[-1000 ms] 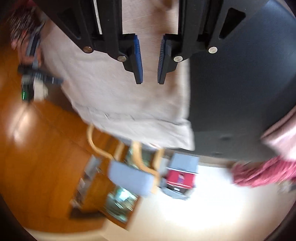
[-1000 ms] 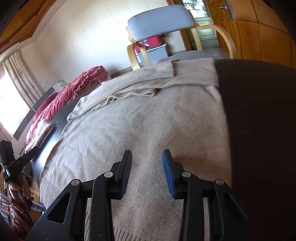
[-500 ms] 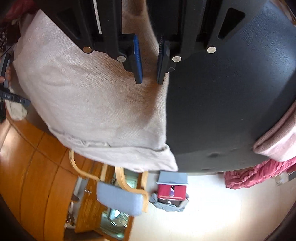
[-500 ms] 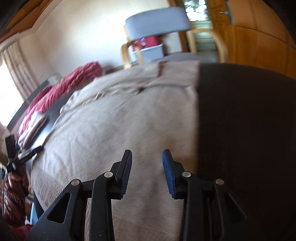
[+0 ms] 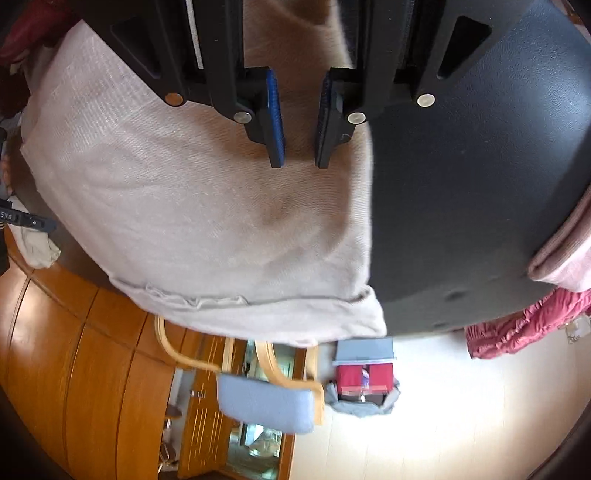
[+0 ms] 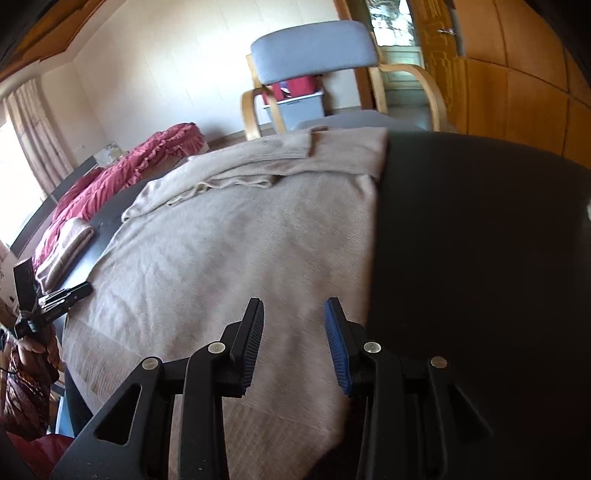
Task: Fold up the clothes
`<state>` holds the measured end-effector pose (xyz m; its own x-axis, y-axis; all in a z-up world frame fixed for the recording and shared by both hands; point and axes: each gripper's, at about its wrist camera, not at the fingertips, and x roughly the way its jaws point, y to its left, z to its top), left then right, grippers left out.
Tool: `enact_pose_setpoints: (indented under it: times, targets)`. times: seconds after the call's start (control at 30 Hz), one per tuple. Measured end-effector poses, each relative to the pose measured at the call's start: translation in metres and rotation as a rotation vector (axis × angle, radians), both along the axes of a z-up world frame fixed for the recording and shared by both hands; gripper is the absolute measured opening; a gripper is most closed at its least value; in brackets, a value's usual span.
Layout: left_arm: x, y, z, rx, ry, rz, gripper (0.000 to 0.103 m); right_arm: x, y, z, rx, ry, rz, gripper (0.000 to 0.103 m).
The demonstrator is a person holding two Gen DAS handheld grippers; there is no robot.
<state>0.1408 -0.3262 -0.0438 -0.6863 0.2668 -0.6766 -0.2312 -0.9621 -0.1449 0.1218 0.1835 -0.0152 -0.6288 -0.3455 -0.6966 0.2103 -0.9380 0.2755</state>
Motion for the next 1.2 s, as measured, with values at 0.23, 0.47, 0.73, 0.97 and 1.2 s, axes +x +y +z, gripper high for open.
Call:
enact_pose_setpoints:
  times: [0.23, 0.47, 0.73, 0.97, 1.2]
  targets:
    - [0.005, -0.036, 0.004, 0.222, -0.056, 0.017, 0.020, 0.000, 0.010, -0.009, -0.043, -0.028, -0.043, 0.037]
    - [0.012, -0.006, 0.000, 0.025, -0.037, -0.031, 0.028, -0.003, 0.006, -0.013, -0.039, -0.034, -0.059, 0.037]
    - [0.003, -0.024, 0.004, 0.151, -0.041, 0.032, 0.007, 0.000, 0.016, -0.011, -0.069, -0.030, -0.093, 0.037]
    - [-0.003, -0.087, -0.025, 0.513, -0.119, 0.134, 0.005, -0.002, 0.009, -0.006, -0.080, -0.004, -0.069, 0.037]
    - [-0.005, -0.101, -0.031, 0.626, -0.128, 0.101, 0.007, -0.015, -0.023, -0.011, -0.021, 0.002, 0.019, 0.037]
